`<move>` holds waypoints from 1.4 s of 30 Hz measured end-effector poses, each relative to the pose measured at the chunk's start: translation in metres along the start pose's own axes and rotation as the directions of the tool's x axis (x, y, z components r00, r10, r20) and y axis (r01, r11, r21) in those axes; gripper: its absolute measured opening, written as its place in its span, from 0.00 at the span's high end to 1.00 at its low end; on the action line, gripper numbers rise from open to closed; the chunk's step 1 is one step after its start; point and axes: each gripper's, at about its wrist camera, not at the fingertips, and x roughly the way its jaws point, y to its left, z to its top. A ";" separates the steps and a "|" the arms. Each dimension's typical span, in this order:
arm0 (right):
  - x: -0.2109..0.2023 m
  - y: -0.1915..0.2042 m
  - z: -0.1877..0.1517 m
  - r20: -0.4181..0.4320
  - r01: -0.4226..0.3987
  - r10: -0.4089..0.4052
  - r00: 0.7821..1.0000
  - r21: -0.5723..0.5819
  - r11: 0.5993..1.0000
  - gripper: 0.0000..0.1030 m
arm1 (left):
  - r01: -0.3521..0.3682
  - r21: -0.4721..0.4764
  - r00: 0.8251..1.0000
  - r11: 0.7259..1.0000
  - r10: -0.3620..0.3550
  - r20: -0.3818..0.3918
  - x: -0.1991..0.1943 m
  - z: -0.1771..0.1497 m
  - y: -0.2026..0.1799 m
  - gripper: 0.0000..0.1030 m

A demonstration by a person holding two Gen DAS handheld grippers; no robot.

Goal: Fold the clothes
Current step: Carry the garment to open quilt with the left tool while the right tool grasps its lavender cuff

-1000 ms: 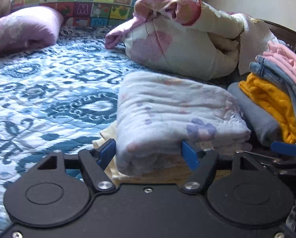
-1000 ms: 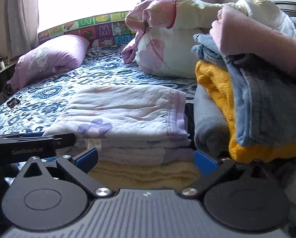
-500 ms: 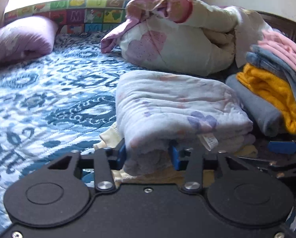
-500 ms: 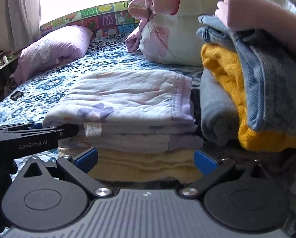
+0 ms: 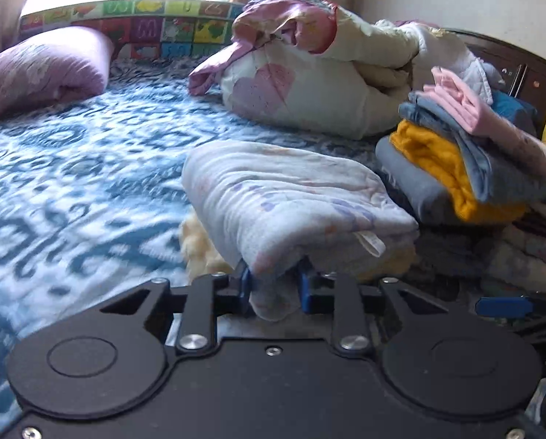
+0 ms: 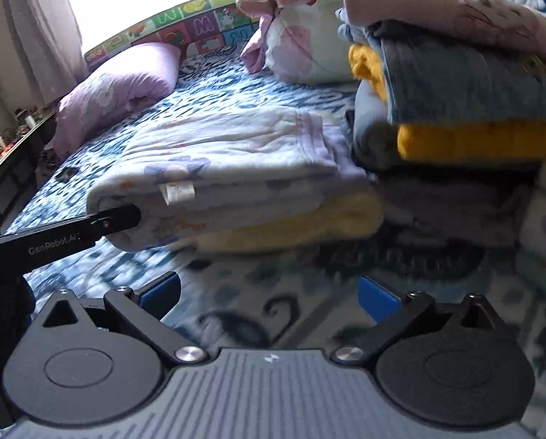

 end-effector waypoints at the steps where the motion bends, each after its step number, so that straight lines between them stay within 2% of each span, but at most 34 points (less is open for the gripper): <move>1: -0.006 0.004 -0.006 -0.009 -0.007 0.007 1.000 0.001 1.000 0.01 | -0.008 -0.005 1.000 1.000 0.008 -0.008 -0.007 -0.008 0.003 0.78; 7: -0.032 0.027 -0.043 -0.064 -0.037 0.037 0.997 -0.008 0.999 0.01 | -0.069 -0.007 0.996 0.998 0.068 -0.059 -0.055 -0.060 0.034 0.78; 12: -0.050 0.054 -0.075 -0.093 -0.066 0.063 0.994 -0.029 0.997 0.01 | -0.113 -0.069 0.988 0.991 0.105 -0.109 -0.099 -0.114 0.069 0.79; 17: -0.062 0.078 -0.107 -0.121 -0.092 0.086 0.989 -0.044 0.995 0.00 | -0.127 -0.096 0.989 0.987 0.118 -0.087 -0.148 -0.153 0.098 0.79; 20: -0.069 0.092 -0.121 -0.123 -0.108 0.100 0.987 -0.061 0.992 0.00 | -0.161 -0.108 0.986 0.981 0.155 -0.068 -0.170 -0.169 0.119 0.79; 22: -0.070 0.097 -0.128 -0.126 -0.114 0.108 0.986 -0.043 0.993 0.00 | -0.173 -0.151 0.984 0.973 0.165 -0.064 -0.179 -0.178 0.134 0.78; 25: -0.072 0.104 -0.134 -0.129 -0.158 0.156 0.979 -0.008 0.987 0.00 | -0.184 -0.203 0.983 0.962 0.175 -0.061 -0.187 -0.188 0.148 0.73; 27: -0.070 0.109 -0.136 -0.130 -0.174 0.172 0.977 -0.011 0.985 0.00 | -0.197 -0.250 0.980 0.948 0.189 -0.058 -0.190 -0.193 0.153 0.64; 29: -0.065 0.113 -0.137 -0.142 -0.180 0.178 0.974 -0.003 0.984 0.00 | -0.198 -0.293 0.980 0.935 0.189 -0.058 -0.194 -0.196 0.155 0.43; 31: -0.059 0.116 -0.137 -0.134 -0.192 0.190 0.973 0.001 0.981 0.00 | -0.162 -0.353 0.987 0.922 0.160 -0.034 -0.203 -0.200 0.160 0.35; 34: -0.053 0.119 -0.136 -0.098 -0.201 0.196 0.976 -0.042 0.979 0.00 | -0.114 -0.446 0.992 0.888 0.129 0.004 -0.209 -0.202 0.171 0.35; 38: -0.033 0.117 -0.126 -0.111 -0.193 0.186 0.976 -0.053 0.980 0.00 | -0.038 -0.540 0.995 0.841 0.081 0.056 -0.209 -0.199 0.182 0.32; 42: -0.003 0.108 -0.121 -0.143 -0.235 0.234 0.962 0.012 0.972 0.00 | -0.058 -0.562 0.996 0.825 0.089 0.029 -0.198 -0.196 0.188 0.30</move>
